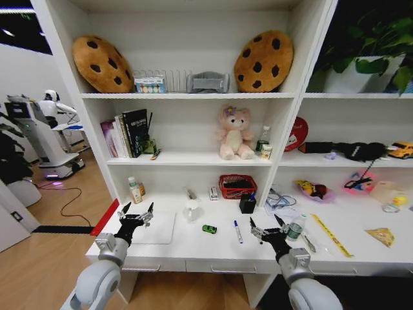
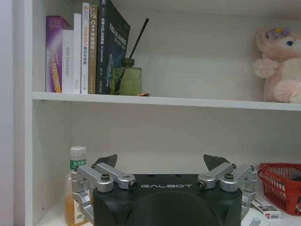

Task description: Organize the objects on the table.

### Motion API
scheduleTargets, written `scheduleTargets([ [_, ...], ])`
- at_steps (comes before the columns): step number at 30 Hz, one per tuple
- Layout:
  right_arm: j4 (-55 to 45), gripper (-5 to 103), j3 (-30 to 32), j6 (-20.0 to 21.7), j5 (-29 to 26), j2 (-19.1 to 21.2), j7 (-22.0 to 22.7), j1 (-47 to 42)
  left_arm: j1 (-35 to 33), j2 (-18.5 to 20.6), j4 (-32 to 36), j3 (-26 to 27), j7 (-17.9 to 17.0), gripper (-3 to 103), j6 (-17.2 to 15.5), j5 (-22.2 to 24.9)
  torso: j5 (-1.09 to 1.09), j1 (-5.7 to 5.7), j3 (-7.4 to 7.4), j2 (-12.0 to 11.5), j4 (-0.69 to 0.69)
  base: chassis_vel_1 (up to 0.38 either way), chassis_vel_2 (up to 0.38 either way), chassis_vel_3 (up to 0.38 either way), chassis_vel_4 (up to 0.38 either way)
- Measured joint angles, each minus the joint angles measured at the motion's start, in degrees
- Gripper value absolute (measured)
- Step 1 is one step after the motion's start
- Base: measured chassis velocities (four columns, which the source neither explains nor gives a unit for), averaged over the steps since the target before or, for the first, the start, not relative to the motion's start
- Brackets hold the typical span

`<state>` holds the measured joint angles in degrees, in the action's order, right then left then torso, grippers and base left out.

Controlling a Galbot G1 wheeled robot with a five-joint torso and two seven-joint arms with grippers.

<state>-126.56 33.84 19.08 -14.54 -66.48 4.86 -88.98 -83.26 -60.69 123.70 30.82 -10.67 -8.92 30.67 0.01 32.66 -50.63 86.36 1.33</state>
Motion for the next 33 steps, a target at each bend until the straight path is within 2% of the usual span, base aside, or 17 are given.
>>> scheduleTargets([
  [1,1.0,100,-0.8,1.7,-2.6,3.7,0.1,1.6,0.0,0.0,0.0,0.0,0.0,100,0.0,0.0,-0.04,0.0,0.0,0.0,-0.02,0.048,0.053,-0.061,-0.038],
  [2,1.0,100,-0.8,1.7,-2.6,3.7,0.1,1.6,0.0,0.0,0.0,0.0,0.0,100,0.0,0.0,-0.04,0.0,0.0,0.0,-0.02,0.048,0.053,-0.061,-0.038],
  [3,2.4,100,-1.8,4.1,-6.7,8.4,-0.2,3.3,0.0,0.0,0.0,0.0,0.0,100,0.0,0.0,-0.01,0.0,0.0,0.0,-0.03,0.069,0.069,-0.061,-0.047],
  [5,3.6,100,-2.3,6.6,-11.3,13.0,-0.8,4.3,0.0,0.0,0.0,0.0,0.0,100,0.0,0.0,-0.01,0.0,0.0,0.0,-0.04,0.035,0.024,-0.019,-0.023],
  [6,3.6,100,-2.3,6.6,-11.3,13.0,-0.8,4.3,0.0,0.0,0.0,0.0,0.0,100,0.0,0.0,-0.01,0.0,0.0,0.0,-0.04,0.0,0.0,0.0,0.0],
  [9,4.0,100,-2.3,10.0,-15.6,17.6,-2.9,5.0,0.0,0.0,0.0,0.0,-0.1,100,0.0,0.0,0.0,0.0,0.0,0.0,0.01,0.0,0.0,0.0,0.0],
  [12,4.2,100,-3.0,14.5,-20.0,24.8,-9.7,7.3,0.0,0.0,0.0,0.0,0.0,100,0.0,0.0,0.01,0.0,0.0,0.0,0.01,0.0,0.0,0.0,0.0],
  [13,4.2,100,-3.0,14.5,-20.0,24.8,-9.7,7.3,0.0,0.0,0.0,0.0,0.0,100,0.0,0.0,0.01,0.0,0.0,0.0,0.01,0.0,0.0,0.0,0.0],
  [14,5.7,100,-5.7,15.0,-20.4,29.8,-15.6,10.9,0.0,0.0,0.0,0.0,0.0,100,0.0,0.0,0.0,0.0,0.0,0.0,0.01,0.0,0.0,0.0,0.0],
  [17,6.9,100,-8.2,15.1,-20.4,31.9,-18.7,13.8,0.0,0.0,0.0,0.0,0.0,100,0.0,0.0,-0.01,-0.01,0.0,0.0,0.01,0.0,0.0,0.0,0.0],
  [18,8.6,100,-12.1,15.5,-20.3,33.5,-21.7,18.3,0.0,0.0,0.0,0.0,0.0,100,0.0,0.0,-0.02,-0.01,0.0,0.0,0.01,0.0,0.0,0.0,0.0],
  [20,12.0,100,-20.7,18.1,-20.3,33.7,-25.2,27.9,0.0,0.0,0.0,0.0,0.0,100,0.0,0.0,-0.01,0.0,-0.01,0.0,-0.02,0.0,0.0,0.0,0.0],
  [23,13.8,100,-24.3,19.0,-19.8,32.8,-27.2,31.6,0.0,0.0,0.0,0.0,0.0,100,0.0,0.0,-0.02,0.0,-0.01,0.0,-0.02,0.0,0.0,0.0,0.0],
  [26,18.9,100,-34.0,22.3,-17.2,28.9,-32.4,42.7,0.0,0.0,0.0,0.0,0.0,100,0.0,0.0,-0.01,0.0,-0.01,0.0,0.0,0.0,0.0,0.0,0.0],
  [29,19.8,100,-36.1,22.9,-16.5,28.2,-33.0,45.2,0.0,0.0,0.0,0.0,0.0,100,0.0,0.0,-0.02,0.0,-0.01,0.0,-0.01,0.0,0.0,0.0,0.0],
  [31,22.6,100,-42.7,23.4,-13.9,25.8,-34.8,52.0,0.0,0.0,0.0,0.0,0.0,100,0.0,0.0,-0.03,0.0,-0.01,0.0,-0.02,0.0,0.0,0.0,0.0],
  [33,23.2,100,-43.8,23.4,-13.2,25.1,-34.8,53.0,0.0,0.0,0.0,0.0,0.0,100,0.0,0.0,-0.02,0.0,-0.01,0.0,-0.01,0.0,0.0,0.0,0.0],
])
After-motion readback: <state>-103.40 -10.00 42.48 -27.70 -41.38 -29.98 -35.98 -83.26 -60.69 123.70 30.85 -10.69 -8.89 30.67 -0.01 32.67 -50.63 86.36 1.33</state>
